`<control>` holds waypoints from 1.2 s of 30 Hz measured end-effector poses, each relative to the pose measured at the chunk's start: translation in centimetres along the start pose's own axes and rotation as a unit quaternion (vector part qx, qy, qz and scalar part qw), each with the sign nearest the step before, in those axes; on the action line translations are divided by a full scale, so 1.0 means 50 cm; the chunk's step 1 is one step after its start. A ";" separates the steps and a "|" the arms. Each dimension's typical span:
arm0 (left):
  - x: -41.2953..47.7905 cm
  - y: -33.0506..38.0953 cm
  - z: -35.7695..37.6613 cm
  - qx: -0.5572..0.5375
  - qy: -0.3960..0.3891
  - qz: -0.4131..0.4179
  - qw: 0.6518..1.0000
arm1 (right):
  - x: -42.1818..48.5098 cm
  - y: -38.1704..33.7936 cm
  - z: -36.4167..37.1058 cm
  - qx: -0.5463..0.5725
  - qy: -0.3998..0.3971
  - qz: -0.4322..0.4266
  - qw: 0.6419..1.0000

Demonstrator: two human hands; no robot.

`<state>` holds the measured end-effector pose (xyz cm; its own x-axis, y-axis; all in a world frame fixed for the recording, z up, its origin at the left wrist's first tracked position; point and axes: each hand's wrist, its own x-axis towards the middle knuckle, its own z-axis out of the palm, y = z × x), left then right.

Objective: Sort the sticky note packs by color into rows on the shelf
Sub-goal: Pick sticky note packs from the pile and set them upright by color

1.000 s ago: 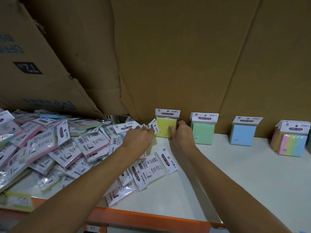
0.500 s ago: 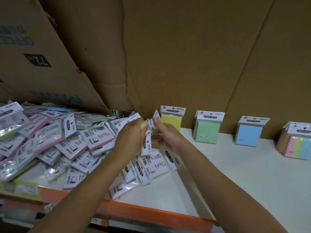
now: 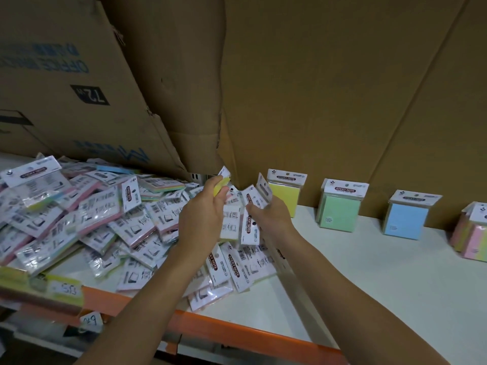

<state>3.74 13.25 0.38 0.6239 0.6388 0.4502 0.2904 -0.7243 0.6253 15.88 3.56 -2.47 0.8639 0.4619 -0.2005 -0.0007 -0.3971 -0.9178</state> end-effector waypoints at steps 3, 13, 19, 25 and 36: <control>-0.013 0.018 -0.010 0.003 -0.007 0.029 1.000 | -0.021 -0.001 -0.036 -0.011 0.019 -0.042 0.999; -0.144 0.120 0.057 0.029 -0.114 0.201 0.973 | -0.146 0.124 -0.204 0.062 -0.041 -0.003 0.997; -0.212 0.144 0.141 0.015 -0.344 0.111 0.932 | -0.178 0.173 -0.250 0.246 -0.063 0.087 0.963; -0.215 0.151 0.133 -0.135 -0.317 0.065 0.936 | -0.187 0.138 -0.245 0.160 -0.081 0.043 0.983; -0.118 0.104 0.112 0.229 -0.436 0.050 0.869 | -0.192 0.182 -0.357 0.146 -0.023 0.032 0.989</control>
<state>5.65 4.25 -2.61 0.9174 0.2719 -0.2905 0.3363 -0.9200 0.2011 16.57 -18.61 -2.77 0.8333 0.4821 -0.2706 -0.2055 -0.1842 -0.9612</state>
